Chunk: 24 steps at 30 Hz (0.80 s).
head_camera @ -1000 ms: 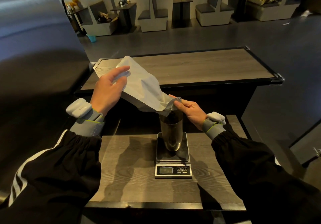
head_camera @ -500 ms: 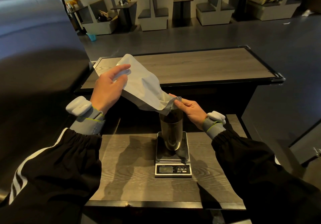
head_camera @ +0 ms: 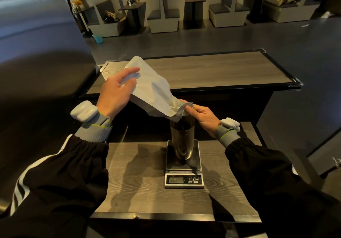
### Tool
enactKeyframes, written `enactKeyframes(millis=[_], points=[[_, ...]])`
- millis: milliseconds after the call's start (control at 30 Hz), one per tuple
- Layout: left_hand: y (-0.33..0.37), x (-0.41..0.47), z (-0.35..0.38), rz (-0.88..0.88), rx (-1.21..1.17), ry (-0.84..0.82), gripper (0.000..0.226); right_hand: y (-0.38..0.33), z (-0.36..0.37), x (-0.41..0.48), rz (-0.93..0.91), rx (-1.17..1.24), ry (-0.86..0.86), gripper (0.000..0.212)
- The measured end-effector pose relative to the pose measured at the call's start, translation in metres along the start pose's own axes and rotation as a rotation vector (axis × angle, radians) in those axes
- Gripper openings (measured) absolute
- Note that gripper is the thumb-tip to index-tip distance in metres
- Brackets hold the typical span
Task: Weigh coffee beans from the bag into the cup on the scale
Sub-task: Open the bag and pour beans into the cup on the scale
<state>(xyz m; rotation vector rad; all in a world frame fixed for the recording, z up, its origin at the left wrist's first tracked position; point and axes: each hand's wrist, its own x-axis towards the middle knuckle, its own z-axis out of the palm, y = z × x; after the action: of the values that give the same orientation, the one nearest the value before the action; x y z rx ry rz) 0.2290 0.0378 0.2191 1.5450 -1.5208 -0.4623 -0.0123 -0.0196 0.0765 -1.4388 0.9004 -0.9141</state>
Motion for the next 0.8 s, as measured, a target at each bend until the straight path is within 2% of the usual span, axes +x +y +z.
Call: enactKeyframes(millis=[800], points=[[-0.0043,0.0038,0.0026,0.021,-0.012,-0.008,0.032,-0.0042,-0.0016,-0.0041,0.015,-0.001,0.010,0.035]])
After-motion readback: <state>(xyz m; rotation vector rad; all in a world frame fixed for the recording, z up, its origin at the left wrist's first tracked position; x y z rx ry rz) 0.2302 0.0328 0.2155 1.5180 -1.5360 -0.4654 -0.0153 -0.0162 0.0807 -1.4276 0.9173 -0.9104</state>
